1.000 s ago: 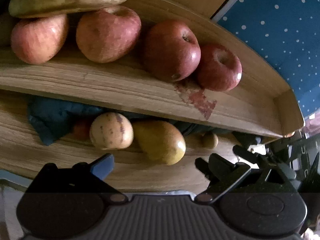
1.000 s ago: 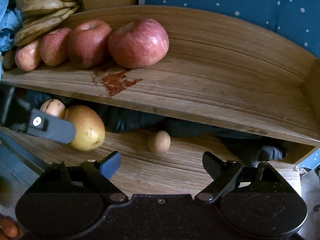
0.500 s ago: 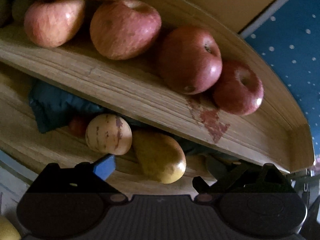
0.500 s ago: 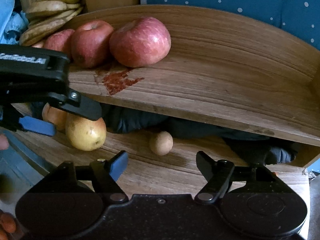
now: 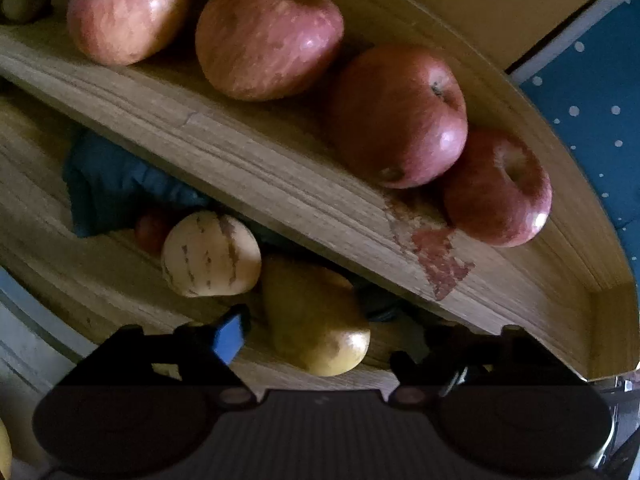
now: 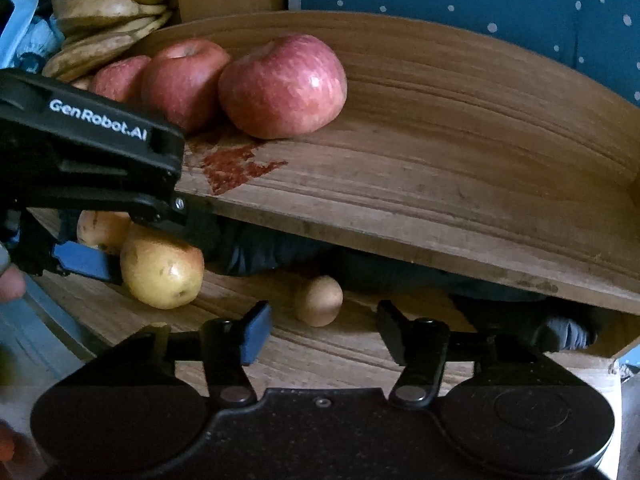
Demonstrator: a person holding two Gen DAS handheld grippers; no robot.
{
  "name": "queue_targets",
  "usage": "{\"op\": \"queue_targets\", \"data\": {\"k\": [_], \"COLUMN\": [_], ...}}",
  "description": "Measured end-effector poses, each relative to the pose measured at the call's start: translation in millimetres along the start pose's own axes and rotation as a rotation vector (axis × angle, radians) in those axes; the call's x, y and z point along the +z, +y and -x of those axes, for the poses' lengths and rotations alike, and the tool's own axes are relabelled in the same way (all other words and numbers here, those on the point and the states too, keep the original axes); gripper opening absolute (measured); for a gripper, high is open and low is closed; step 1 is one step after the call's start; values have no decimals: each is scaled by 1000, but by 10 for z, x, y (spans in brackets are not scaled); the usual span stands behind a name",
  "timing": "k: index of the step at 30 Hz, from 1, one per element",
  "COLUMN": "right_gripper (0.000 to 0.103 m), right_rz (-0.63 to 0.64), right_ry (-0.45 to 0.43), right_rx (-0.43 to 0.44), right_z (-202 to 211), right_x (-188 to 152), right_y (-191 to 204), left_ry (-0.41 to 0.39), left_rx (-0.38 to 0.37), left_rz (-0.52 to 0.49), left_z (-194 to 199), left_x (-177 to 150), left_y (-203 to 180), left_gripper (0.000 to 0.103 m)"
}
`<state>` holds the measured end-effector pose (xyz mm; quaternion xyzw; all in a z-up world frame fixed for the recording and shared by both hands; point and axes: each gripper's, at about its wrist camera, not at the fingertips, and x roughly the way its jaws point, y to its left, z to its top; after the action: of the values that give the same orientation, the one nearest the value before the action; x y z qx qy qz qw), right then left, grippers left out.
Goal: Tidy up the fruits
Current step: 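Close the left tool on the yellow pear while the right tool grasps a small brown fruit, then carry the pear in the left tool while the right tool carries the brown fruit over the tray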
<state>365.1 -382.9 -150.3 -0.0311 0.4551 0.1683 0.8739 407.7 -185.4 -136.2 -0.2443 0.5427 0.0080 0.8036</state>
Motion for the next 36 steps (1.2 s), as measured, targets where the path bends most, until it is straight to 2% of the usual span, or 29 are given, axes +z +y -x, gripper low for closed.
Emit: {"op": "queue_targets", "data": {"k": [5,9,13,36], "right_gripper": [46,40,29,28], "right_rz": [14,14,14,-26], "right_ry": [-8,-9,-5,-8], "right_rx": [-7,-16,-16,-20], "right_z": [-4,1,3,330], "right_x": [-37,-64,-77,-158], "right_y": [-15,13,71,384], "left_ry": [-1,6,13,83], "left_rx": [8,-23,-39,-126], "left_rz": [23,36,36,-76], "left_z": [-9,16,109,381], "left_x": [-25,15,47,-146], "left_y": [91,284,335,709], "left_gripper": [67,59,58,57]}}
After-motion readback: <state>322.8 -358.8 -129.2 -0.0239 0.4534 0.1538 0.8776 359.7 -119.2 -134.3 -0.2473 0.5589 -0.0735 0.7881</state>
